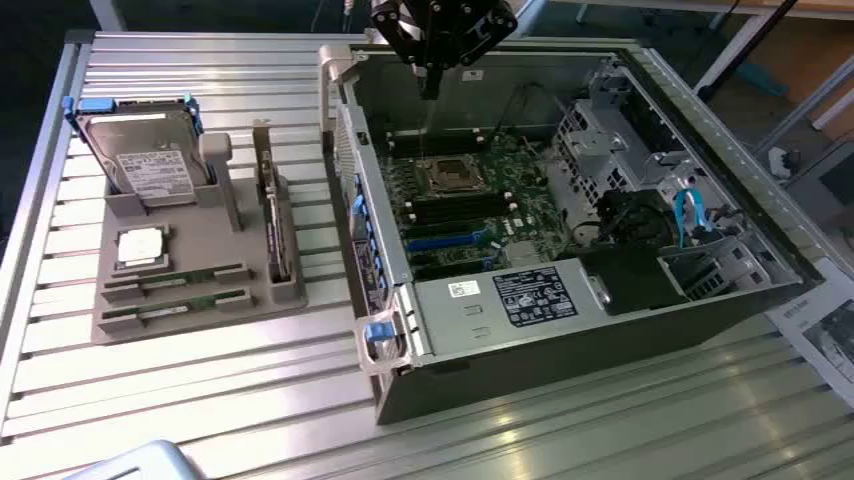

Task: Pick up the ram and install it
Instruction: 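Reach for the ram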

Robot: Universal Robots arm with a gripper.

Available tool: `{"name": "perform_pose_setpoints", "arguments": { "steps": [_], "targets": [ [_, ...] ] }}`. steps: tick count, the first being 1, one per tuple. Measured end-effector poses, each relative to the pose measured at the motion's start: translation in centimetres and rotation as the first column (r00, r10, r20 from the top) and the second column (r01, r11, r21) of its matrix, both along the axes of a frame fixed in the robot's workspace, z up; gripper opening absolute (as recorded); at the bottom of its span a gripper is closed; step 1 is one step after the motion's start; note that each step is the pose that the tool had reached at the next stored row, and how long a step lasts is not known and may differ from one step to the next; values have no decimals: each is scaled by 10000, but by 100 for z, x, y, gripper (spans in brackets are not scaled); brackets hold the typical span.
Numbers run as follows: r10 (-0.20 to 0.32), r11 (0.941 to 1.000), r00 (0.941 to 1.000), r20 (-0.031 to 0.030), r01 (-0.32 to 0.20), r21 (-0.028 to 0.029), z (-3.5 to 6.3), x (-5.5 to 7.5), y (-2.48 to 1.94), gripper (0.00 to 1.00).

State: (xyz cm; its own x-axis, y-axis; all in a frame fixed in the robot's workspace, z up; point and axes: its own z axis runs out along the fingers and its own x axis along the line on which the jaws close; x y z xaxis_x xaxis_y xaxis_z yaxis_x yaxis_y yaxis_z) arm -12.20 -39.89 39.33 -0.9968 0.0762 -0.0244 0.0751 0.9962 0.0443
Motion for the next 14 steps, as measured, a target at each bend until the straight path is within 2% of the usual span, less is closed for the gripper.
{"name": "perform_pose_setpoints", "arguments": {
  "steps": [10,14],
  "targets": [
    [-1,10000,10000,0,1,-1,0,-5,0,10],
    [1,10000,10000,0,-1,0,-1,-89,0,10]
  ]
}}
